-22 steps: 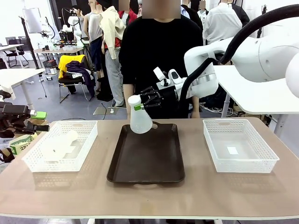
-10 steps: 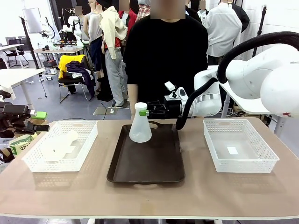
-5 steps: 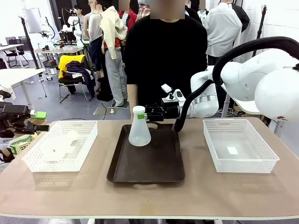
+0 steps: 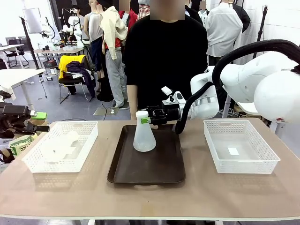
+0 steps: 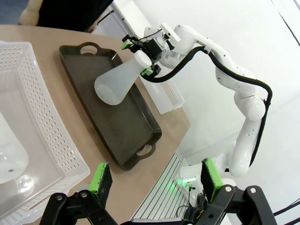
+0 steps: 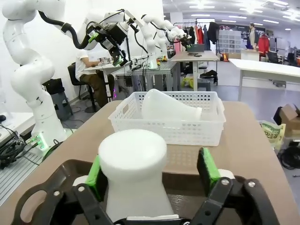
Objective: Prepare the laboratory tools.
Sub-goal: Place the picked Big flask upright in the Handle tray as instructed by the person.
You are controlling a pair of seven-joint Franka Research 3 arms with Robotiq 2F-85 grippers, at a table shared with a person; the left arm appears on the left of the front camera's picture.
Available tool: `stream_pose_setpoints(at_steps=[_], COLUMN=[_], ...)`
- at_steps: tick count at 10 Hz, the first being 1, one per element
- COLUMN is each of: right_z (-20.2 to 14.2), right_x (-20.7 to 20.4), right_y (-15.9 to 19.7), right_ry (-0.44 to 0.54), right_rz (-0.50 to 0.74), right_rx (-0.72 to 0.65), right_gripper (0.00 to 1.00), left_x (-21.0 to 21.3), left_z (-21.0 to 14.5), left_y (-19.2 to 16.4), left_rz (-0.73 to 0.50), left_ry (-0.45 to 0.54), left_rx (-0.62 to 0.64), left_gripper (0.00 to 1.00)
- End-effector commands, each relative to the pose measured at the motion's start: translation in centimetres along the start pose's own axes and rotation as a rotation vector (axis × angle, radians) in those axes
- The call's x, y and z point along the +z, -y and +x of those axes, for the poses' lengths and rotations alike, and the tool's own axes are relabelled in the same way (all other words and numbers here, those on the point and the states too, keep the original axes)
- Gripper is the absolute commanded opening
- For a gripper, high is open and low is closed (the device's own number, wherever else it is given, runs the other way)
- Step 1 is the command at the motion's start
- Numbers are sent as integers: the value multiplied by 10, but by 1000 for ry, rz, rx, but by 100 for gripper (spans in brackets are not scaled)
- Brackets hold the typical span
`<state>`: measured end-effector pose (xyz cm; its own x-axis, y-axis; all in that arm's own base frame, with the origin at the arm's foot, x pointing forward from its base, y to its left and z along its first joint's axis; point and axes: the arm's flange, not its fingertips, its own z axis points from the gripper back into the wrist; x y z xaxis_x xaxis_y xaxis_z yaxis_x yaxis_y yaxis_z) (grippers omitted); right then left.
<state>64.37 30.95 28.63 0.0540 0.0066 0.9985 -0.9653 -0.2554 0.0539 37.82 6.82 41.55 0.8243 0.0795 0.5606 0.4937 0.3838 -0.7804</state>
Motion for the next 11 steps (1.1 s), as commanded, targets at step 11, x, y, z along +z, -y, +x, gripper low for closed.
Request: stream_pose_setpoints(at_steps=[11], right_z=[3], right_x=[-4], right_y=[0], right_ry=[-3], right_rz=[7], right_rx=[-12], right_gripper=[100], left_x=[1], left_z=[0], left_y=[1], left_rz=[-11], left_ry=[9], left_rx=[-2], left_gripper=[100])
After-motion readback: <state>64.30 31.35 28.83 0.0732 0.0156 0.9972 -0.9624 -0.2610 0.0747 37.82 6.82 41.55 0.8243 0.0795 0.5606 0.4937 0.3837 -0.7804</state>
